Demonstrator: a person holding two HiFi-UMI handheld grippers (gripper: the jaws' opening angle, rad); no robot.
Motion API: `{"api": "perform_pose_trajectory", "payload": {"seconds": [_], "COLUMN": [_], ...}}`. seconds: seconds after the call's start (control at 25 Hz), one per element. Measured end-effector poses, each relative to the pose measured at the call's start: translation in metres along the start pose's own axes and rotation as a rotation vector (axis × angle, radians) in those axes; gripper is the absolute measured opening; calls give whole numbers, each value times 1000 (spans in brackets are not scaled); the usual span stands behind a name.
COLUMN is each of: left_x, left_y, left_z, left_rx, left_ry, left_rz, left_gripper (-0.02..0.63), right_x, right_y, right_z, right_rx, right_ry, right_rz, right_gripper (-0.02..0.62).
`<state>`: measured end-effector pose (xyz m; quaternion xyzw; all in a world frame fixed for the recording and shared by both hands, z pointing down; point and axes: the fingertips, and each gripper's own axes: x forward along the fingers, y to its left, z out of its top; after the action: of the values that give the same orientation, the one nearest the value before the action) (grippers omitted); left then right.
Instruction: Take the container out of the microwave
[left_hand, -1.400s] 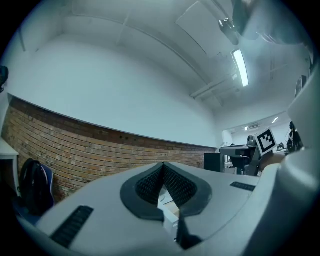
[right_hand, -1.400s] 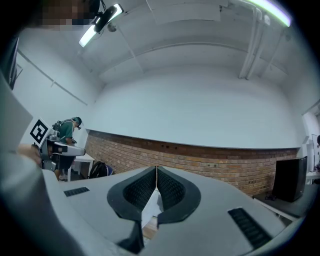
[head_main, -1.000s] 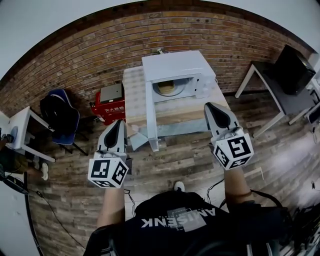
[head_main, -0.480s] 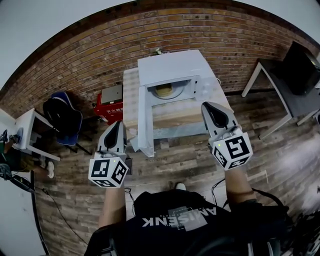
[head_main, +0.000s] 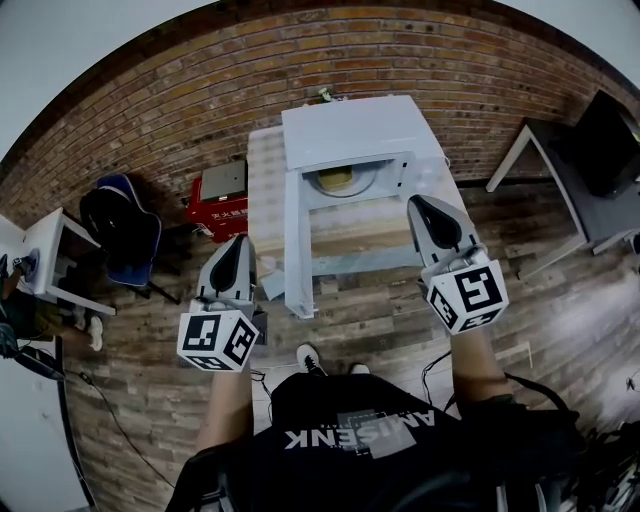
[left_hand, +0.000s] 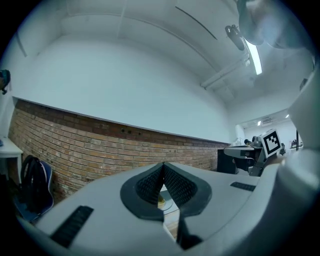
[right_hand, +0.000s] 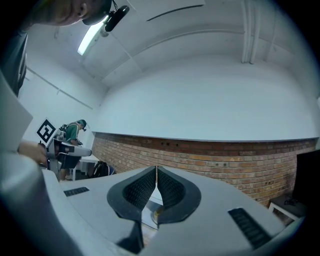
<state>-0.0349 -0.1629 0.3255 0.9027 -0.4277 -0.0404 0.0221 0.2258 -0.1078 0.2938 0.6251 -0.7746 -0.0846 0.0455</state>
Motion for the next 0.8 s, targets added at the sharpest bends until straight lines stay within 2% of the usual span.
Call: {"api": "perform_pose_trajectory", "payload": {"seconds": [0.2, 0.56, 0.8], "left_x": [20, 49, 58], "left_y": [21, 73, 100], "left_z": [1, -2, -11], "left_rx": [-4, -26, -39], "left_ry": [5, 7, 11], "left_rz": [-49, -86, -136], "left_gripper": [14, 14, 14], "right_x": [31, 77, 103], "right_y": [12, 23, 36], "right_z": [1, 3, -8], "right_rx": [-21, -44, -45], "right_ry": [31, 47, 79], "right_rz": [-7, -50, -76], "right_gripper": [43, 43, 44]}}
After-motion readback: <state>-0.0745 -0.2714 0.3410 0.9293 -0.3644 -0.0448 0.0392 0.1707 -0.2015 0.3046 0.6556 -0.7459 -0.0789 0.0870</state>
